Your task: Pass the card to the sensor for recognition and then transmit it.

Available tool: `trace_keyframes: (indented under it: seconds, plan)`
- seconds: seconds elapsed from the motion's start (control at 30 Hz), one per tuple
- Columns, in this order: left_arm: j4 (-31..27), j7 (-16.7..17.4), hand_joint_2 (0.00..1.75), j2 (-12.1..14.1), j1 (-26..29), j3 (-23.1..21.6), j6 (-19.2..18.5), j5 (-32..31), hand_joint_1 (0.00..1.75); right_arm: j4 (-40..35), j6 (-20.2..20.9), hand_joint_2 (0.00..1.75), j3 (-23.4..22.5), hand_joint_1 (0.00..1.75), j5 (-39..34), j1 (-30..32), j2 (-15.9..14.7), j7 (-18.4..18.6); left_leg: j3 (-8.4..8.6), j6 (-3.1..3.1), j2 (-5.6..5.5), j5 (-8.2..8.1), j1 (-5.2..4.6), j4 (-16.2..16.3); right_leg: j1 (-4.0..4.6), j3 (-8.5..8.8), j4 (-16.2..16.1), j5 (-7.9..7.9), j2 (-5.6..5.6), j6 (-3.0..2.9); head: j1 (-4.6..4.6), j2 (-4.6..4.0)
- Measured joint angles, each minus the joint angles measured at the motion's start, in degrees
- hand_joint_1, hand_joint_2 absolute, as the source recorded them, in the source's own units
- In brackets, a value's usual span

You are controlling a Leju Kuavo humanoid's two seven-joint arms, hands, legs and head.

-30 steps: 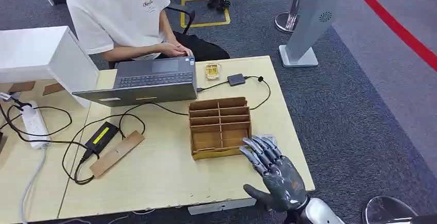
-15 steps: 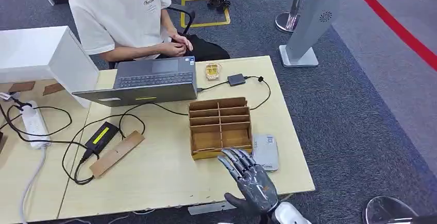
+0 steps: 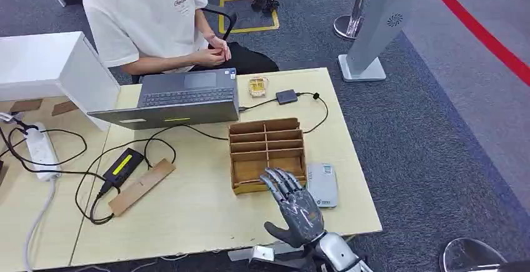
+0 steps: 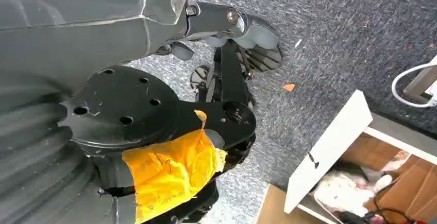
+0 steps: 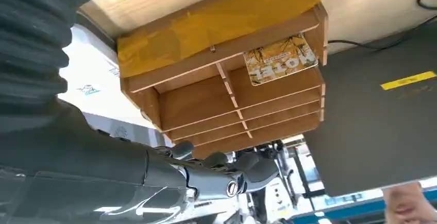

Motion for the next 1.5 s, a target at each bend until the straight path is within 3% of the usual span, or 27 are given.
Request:
trace_keyframes:
  seconds: [0.37, 1.5]
  plan:
    - [0.0, 0.37, 1.75, 0.0, -0.04, -1.35, 0.13, -0.52, 0.0, 7.06, -0.72, 1.75, 0.02, 0.0, -1.11, -4.24, 3.39, 0.66, 0.01, -0.01, 0.0, 0.01, 0.0, 0.0, 0.0, 0.0, 0.01, 0.0, -0.01, 0.0, -0.02, 0.0]
    - [0.0, 0.7, 1.75, 0.0, -0.07, -2.32, 0.13, -0.79, 0.0, 13.53, -0.29, 1.75, 1.97, 0.0, -2.05, -8.48, 7.39, 0.02, 0.01, -0.01, 0.0, 0.0, 0.0, 0.0, 0.0, 0.0, 0.01, 0.0, -0.01, 0.0, 0.0, 0.0]
